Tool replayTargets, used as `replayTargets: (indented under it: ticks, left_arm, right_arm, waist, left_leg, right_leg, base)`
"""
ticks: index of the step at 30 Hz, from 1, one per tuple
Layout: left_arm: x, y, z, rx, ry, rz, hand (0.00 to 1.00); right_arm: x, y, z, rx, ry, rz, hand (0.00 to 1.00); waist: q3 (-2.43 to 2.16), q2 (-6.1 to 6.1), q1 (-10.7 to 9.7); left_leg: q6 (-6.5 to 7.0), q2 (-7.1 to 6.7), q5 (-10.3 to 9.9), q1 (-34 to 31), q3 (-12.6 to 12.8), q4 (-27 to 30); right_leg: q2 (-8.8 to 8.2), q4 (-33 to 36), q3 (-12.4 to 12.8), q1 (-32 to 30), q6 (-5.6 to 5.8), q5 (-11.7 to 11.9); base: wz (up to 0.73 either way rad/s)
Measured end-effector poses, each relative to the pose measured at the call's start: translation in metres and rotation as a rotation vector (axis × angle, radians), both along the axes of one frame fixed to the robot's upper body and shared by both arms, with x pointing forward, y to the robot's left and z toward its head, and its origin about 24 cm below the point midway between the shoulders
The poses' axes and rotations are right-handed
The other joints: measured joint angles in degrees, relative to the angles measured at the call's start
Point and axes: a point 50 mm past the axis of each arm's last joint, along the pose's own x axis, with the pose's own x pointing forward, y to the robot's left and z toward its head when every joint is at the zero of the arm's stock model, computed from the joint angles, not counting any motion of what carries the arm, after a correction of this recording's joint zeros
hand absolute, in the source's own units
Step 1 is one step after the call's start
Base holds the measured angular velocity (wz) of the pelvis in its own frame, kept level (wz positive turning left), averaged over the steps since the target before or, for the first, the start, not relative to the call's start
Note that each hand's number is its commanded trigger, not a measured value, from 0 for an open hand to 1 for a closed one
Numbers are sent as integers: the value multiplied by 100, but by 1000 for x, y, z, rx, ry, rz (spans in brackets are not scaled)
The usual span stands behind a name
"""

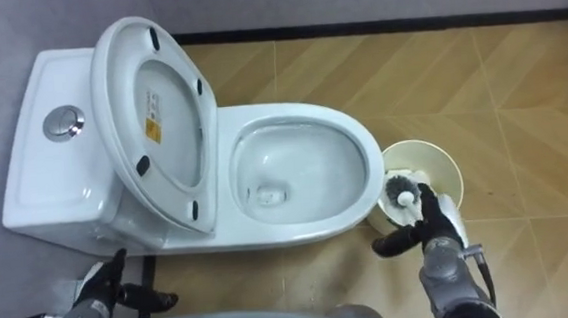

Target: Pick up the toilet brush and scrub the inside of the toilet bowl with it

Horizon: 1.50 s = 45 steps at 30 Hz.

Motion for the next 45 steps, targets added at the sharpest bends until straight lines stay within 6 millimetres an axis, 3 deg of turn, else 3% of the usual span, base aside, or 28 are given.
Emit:
replayTargets:
  ticks: [8,14,16,18,19,22,24,26,29,31,33,37,45]
  left_arm:
    - [9,1,1,-42,-39,87,0]
    - [28,-4,4,-65,-75,78,0]
    - [36,-7,5,-74,-81,69,0]
    - [48,-12,7,-87,-102,57,0]
    - [55,-13,9,-89,-117,48,0]
    - [72,-17,15,-89,-151,16,0]
    - [85,-22,21,-90,-179,-17,0]
    - [98,-27,26,-112,-215,-17,0]
    - [117,-37,36,-152,-275,-30,0]
    - [125,-42,42,-161,-312,-55,0]
    - [134,-44,49,-174,-347,-59,0]
    - [142,-49,59,-205,-399,-59,0]
    - [155,-60,74,-277,-465,-72,0]
  right_arm:
    - [8,-16,5,-77,-62,-202,0]
    - [29,-24,14,-135,-112,-248,0]
    - [39,-29,21,-151,-139,-277,0]
    - [54,-39,31,-179,-173,-305,0]
    - [56,-42,33,-186,-175,-313,0]
    - [65,-49,41,-198,-198,-332,0]
    - [71,-54,47,-211,-206,-333,0]
    - [75,-57,51,-225,-201,-325,0]
    - [77,-67,56,-244,-186,-317,0]
    - [77,-74,60,-254,-170,-321,0]
    - [77,-82,64,-275,-159,-319,0]
    - [82,-92,72,-291,-152,-327,0]
    - [83,-99,78,-353,-114,-256,0]
  waist:
    - [-44,74,128]
    - [13,142,131]
    - [47,161,134]
    - [111,186,128]
    - [114,189,134]
    - [157,144,141]
    - [219,86,214]
    - [234,66,238]
    - [279,43,257]
    - [291,40,275]
    - [340,22,310]
    - [341,23,345]
    - [325,50,456]
  left_leg:
    - [37,22,25,-591,15,167]
    - [112,-7,109,-1235,-120,302]
    - [127,-6,118,-1513,-144,424]
    - [161,-12,138,-1927,-178,604]
    - [169,-16,143,-2024,-194,636]
    - [200,-21,162,-2444,-215,809]
    - [210,-20,165,-2851,-208,1027]
    - [223,-18,157,-3187,-210,1243]
    - [257,-73,136,-3723,-267,1711]
    - [383,-93,27,-4014,-257,2067]
    - [409,-83,-230,-4396,-257,2658]
    - [486,-80,-468,-5151,-267,3493]
    - [528,-34,-623,-6184,-279,4533]
  right_leg:
    - [-2,26,-36,-527,-20,123]
    - [-47,150,-149,-1098,-26,201]
    - [-66,282,-149,-1368,-26,201]
    - [-113,469,-192,-1758,-26,201]
    - [-123,530,-192,-1864,-26,201]
    - [-168,776,-198,-2305,-26,201]
    - [-224,1077,-202,-2761,-27,198]
    - [-281,1292,-260,-3087,-39,187]
    - [-427,1808,-236,-3590,-56,46]
    - [-516,2187,-216,-3865,-61,-141]
    - [-602,2856,-73,-4285,-59,-407]
    - [-747,3768,81,-5077,-63,-732]
    - [-919,4924,228,-6155,-163,-990]
  base:
    - [-3]
    - [10]
    - [9]
    - [8]
    - [11]
    - [4]
    - [-2]
    - [3]
    - [17]
    - [19]
    - [9]
    - [6]
    - [5]
